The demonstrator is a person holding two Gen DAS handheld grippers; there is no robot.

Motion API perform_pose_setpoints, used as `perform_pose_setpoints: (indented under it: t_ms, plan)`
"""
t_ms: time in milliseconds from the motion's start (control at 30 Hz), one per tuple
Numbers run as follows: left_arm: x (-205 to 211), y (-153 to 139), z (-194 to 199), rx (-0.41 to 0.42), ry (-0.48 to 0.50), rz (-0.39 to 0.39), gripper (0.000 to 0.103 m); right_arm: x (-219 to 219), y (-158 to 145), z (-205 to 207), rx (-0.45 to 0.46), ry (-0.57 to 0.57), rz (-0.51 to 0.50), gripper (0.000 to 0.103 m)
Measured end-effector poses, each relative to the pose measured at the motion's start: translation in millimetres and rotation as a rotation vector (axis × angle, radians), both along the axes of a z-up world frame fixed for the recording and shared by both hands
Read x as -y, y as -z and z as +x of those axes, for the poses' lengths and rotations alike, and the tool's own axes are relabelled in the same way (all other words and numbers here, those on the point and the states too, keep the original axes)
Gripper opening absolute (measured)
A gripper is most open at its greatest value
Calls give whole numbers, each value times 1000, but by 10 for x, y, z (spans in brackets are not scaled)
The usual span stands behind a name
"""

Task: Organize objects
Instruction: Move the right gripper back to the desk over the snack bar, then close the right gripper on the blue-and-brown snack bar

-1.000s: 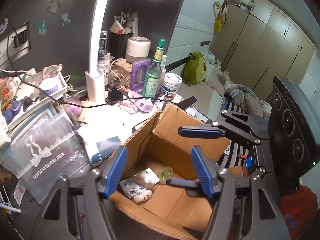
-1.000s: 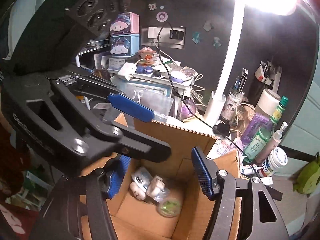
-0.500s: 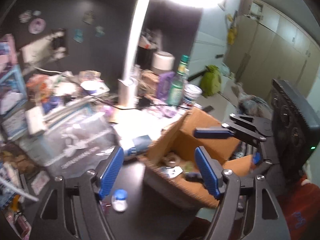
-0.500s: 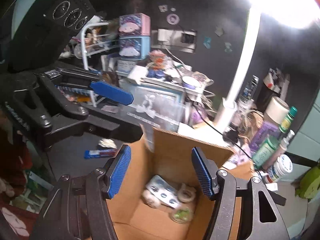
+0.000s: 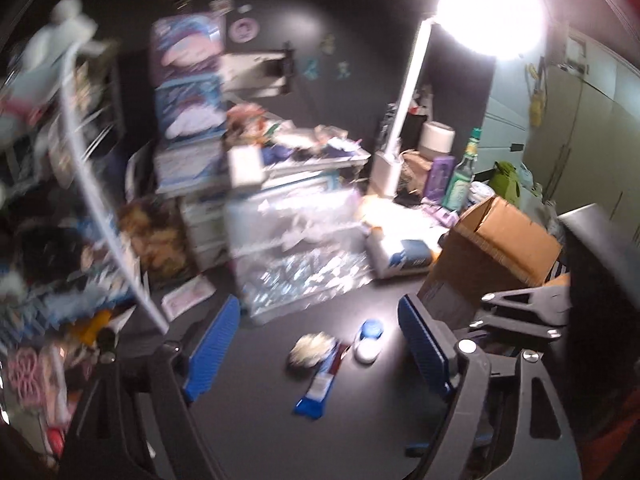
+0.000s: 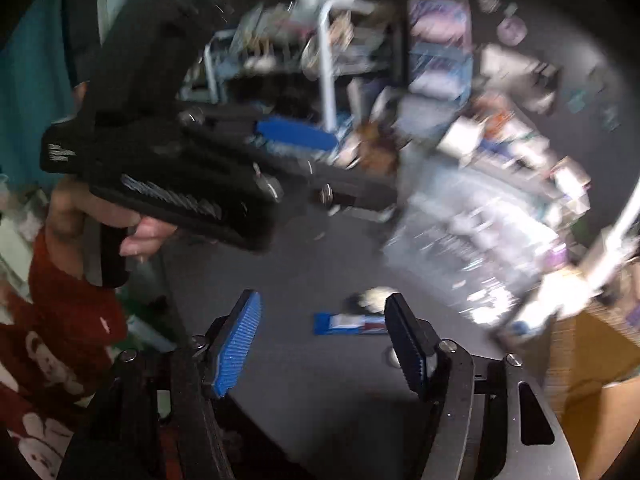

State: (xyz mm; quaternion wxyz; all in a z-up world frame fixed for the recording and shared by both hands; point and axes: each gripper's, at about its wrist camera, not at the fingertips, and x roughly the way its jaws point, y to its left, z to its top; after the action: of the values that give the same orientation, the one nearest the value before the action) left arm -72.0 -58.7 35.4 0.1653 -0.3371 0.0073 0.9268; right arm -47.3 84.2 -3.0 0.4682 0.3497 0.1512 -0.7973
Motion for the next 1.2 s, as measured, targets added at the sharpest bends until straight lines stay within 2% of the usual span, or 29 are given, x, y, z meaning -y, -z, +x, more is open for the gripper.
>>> perform_pose_setpoints:
  t_ms: [100, 133, 200, 300, 400, 500, 600, 867, 1033, 1200]
  plan:
    - [249, 208, 122, 11, -45, -3, 79, 226, 413, -101, 118, 29, 22, 68]
    - [317, 271, 165, 11, -56, -4, 79, 266, 527, -117, 128, 53, 32, 69]
    - [431, 391, 253, 17, -71, 4, 79, 333, 783, -179, 113, 142, 57, 69]
    - [559, 541, 340, 34, -88, 45, 79, 381, 1062, -300, 132, 251, 44, 69]
    - [644, 640, 388, 46, -99, 68, 79, 433, 1211, -433, 121, 340, 31, 69]
    - [693, 686, 399, 52, -106, 77, 79, 529, 1277, -524, 109, 377, 52, 68]
    - [731, 681, 416, 45, -110, 86, 79, 618, 1325, -611, 59, 403, 107, 65]
    - [711, 677, 409, 49, -103, 81, 79, 574, 1321, -448, -24, 373, 169, 37]
    - [654, 670, 382, 54, -88, 83, 79, 461, 1409, -368, 0, 355, 201, 22]
    - [600, 649, 357, 56, -82, 84, 79, 378, 1403, -389, 12, 382, 182, 21]
